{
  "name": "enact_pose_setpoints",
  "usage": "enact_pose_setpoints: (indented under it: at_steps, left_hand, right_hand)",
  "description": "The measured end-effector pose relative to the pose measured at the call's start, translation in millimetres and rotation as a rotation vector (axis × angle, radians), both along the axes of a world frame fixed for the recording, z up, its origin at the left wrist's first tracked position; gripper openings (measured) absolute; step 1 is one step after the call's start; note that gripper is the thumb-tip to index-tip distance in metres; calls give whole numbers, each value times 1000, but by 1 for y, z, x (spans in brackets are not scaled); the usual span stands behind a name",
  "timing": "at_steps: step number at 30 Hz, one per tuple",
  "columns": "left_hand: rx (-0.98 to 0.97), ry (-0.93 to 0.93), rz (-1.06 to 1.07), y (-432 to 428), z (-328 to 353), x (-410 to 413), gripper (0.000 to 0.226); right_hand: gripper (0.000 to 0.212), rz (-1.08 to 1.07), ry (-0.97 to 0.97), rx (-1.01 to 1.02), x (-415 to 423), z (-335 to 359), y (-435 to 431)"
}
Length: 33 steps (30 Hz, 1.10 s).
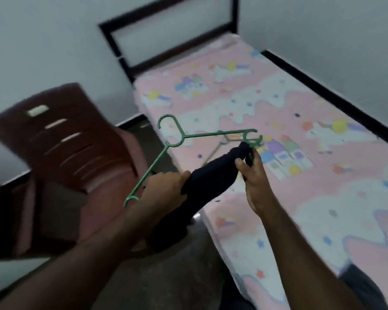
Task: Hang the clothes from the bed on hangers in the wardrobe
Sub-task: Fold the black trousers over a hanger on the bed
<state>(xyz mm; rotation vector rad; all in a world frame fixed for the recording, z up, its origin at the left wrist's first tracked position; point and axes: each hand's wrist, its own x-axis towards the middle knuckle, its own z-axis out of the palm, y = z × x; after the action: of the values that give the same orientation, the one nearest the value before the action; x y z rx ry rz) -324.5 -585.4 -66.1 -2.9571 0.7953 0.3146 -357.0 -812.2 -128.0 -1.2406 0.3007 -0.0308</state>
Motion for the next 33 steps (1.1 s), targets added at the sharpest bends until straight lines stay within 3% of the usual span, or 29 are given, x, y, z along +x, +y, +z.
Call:
enact_pose_setpoints:
  at_steps: [5,11,17,19,20,23,25,27,28,30,33]
  left_hand:
    - [31,-136,111,146,49,-43,31]
    - [39,-234,398,324,94,-133,37]
    - [-51,-389,700,462,137,-237,47]
    - [-119,-523,813,502,147,-283,53]
    - [-167,-625,877,519,147,-305,54]
    - [-514,-1190,1271,548,134,-375,50]
    - [-1003,-1424,1616,555,129,-400,51]
    - [-1435,-1368,1775,578,124,-407,56]
    - [-1550,-1300,1796,592,125,-406,65]
    - [-1722,-1284,1758,625,130,-410,83]
    - [-2050,-1428,1552,668,145,-418,73]
  right_hand:
    - [80,173,-90,50,18,50,131]
    - [74,427,-123,147,-17,98,318]
    - [24,687,-191,232,-60,155,489]
    - [7,771,-223,256,-77,173,548]
    - [8,789,-237,268,-85,180,572]
    - [6,873,-231,309,-109,197,640]
    - [12,952,-206,347,-120,202,680]
    - [15,1036,-191,364,-129,205,723]
    - [16,1073,-198,369,-131,207,741]
    - [17,1153,-208,403,-136,213,783]
    - [16,1263,-216,450,-138,220,844]
